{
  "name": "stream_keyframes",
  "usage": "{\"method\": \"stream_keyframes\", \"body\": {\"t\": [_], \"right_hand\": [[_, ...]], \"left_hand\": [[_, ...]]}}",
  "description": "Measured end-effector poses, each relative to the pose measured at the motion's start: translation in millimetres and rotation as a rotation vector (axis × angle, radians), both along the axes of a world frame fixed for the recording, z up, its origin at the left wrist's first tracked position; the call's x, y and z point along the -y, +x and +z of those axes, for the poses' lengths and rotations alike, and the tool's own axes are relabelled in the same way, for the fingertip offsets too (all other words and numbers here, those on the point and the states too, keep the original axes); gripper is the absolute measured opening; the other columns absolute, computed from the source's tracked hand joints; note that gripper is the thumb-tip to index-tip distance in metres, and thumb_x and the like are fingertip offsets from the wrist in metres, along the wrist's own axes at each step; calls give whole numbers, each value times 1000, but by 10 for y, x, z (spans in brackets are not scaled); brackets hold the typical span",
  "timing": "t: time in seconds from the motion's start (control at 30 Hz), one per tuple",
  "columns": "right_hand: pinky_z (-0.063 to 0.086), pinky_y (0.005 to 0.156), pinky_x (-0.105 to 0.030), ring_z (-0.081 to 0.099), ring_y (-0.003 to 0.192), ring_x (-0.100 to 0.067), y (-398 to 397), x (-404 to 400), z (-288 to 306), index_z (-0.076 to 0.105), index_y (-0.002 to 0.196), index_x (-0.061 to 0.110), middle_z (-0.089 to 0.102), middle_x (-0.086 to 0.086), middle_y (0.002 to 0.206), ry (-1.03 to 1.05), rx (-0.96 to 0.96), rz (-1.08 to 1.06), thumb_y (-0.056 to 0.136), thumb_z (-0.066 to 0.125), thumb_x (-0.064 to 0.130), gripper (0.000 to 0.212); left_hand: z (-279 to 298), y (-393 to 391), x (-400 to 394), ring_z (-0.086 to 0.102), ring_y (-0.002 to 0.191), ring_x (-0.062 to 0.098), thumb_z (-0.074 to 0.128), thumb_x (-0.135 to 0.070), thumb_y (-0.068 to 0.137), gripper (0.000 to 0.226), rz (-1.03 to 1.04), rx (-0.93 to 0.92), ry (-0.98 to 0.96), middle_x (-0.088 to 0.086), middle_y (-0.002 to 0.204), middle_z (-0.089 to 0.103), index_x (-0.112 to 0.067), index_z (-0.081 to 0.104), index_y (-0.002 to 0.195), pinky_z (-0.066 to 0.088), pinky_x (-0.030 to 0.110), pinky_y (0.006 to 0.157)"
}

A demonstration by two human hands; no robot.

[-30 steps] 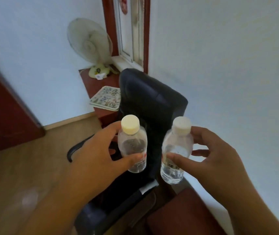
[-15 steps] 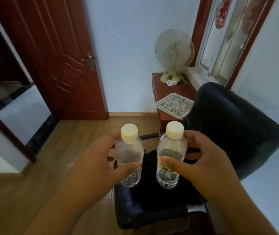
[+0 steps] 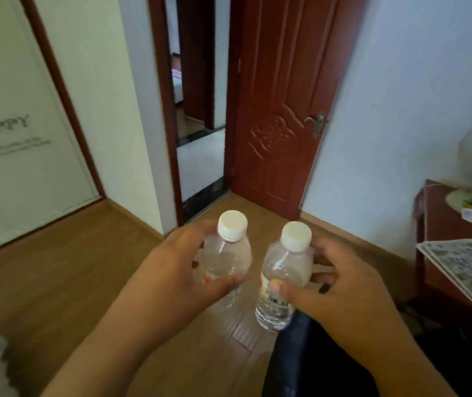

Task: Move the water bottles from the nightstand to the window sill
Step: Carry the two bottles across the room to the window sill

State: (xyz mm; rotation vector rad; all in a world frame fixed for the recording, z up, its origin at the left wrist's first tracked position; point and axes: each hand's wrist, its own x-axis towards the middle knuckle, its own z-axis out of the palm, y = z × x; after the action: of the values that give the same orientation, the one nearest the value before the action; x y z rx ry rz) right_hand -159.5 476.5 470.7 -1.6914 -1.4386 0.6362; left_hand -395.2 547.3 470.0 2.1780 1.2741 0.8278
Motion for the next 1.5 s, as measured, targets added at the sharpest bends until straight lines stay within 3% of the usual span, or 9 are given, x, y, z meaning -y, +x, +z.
{"method": "stream_keyframes", "body": {"t": [0.17, 0.37, 0.5, 0.63, 0.9, 1.03, 1.3, 1.37, 1.5], "right_hand": [[52, 82, -29, 59, 97, 13, -339, -416, 38, 49, 118, 59, 56, 41, 114, 31, 88, 208, 47, 78, 80, 79], [34, 69, -10, 49, 96, 24, -713, -540, 23, 48, 116, 55, 57, 40, 104, 36, 129, 501, 48, 73, 78, 76], [33, 66, -9, 51, 92, 26, -834, -476, -117, 45, 105, 62, 54, 47, 97, -3, 108, 672, 53, 77, 76, 61], [41, 67, -15, 51, 96, 25, -921, -392, -271, 45, 112, 66, 54, 46, 108, -47, 73, 828, 51, 73, 81, 69], [43, 54, -8, 58, 96, 16, -1112, -384, -319, 46, 119, 60, 59, 37, 112, -33, 89, 949, 53, 72, 80, 74], [44, 61, -9, 60, 95, 13, -1246, -455, -298, 46, 122, 58, 60, 35, 114, -15, 98, 938, 56, 74, 76, 73], [38, 47, -4, 51, 95, 26, -1792, -590, -173, 37, 107, 75, 52, 51, 102, 9, 148, 881, 57, 74, 78, 63], [36, 44, -2, 45, 97, 32, -1984, -612, -135, 37, 106, 74, 49, 54, 101, 35, 154, 860, 57, 74, 77, 61], [32, 49, 6, 37, 97, 37, -2370, -634, -105, 41, 104, 68, 50, 50, 96, 54, 136, 816, 59, 78, 72, 59]], "left_hand": [[-26, -482, 266, 53, 98, -16, 70, -80, 60, 83, 296, 20, 8, -48, 110, 40, -67, 29, 132, 49, 9, 73], [-153, -681, 873, 54, 99, -13, 71, -80, 62, 82, 608, 20, -24, -46, 113, 43, -64, 33, 133, 47, 9, 70], [-236, -630, 1311, 53, 102, -16, 74, -78, 64, 71, 744, 21, -46, -45, 123, 45, -73, 34, 122, 49, 13, 72], [-346, -579, 1659, 57, 101, -10, 75, -77, 64, 78, 862, 16, -75, -44, 124, 45, -63, 37, 131, 53, 20, 78], [-392, -653, 1856, 61, 95, -7, 69, -86, 59, 81, 975, 69, -115, -38, 127, 49, -66, 37, 131, 51, 18, 73], [-394, -788, 1771, 60, 93, -11, 67, -88, 58, 79, 970, 78, -131, -44, 122, 46, -72, 33, 127, 46, 11, 62], [-372, -1392, 1551, 55, 97, -16, 72, -81, 60, 83, 923, 127, -88, -45, 115, 46, -61, 40, 133, 46, 7, 64], [-349, -1608, 1506, 54, 99, -17, 73, -80, 60, 83, 909, 138, -76, -44, 117, 48, -60, 42, 134, 46, 3, 66], [-299, -2041, 1417, 54, 97, -19, 67, -87, 56, 87, 878, 140, -69, -41, 122, 48, -61, 39, 135, 47, 12, 67]]}}
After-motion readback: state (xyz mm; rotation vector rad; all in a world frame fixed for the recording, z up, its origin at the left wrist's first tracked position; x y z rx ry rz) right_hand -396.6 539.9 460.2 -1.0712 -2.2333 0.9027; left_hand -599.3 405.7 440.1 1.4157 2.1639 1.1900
